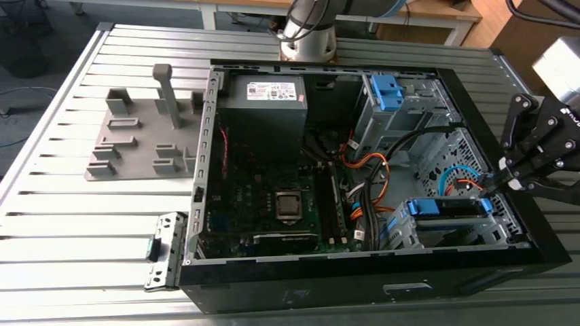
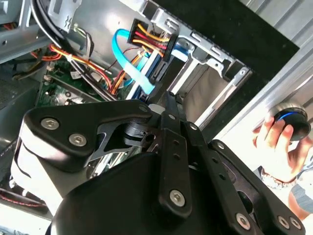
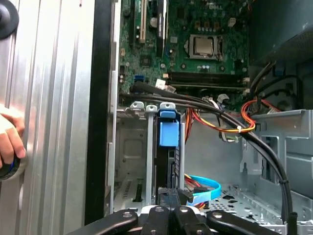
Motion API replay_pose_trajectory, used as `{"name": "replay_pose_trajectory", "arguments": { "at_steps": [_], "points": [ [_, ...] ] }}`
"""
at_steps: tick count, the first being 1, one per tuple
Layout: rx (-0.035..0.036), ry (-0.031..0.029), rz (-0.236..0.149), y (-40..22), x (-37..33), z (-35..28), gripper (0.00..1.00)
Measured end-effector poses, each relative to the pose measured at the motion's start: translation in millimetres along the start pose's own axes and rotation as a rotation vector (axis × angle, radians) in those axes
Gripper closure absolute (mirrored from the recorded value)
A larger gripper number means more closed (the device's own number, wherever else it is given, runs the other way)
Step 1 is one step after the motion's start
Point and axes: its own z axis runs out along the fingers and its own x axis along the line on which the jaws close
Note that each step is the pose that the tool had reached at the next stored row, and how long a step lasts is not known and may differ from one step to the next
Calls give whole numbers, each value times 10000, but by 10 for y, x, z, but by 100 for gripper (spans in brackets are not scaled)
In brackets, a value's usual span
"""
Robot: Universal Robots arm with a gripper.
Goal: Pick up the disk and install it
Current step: 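Insert the disk into the insertion slot, then insert the first disk wire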
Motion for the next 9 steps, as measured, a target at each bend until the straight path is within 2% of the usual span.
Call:
{"name": "replay_pose_trajectory", "arguments": {
  "at_steps": [9],
  "points": [
    [-2, 0, 0, -15, 1, 13, 89]
  ]
}}
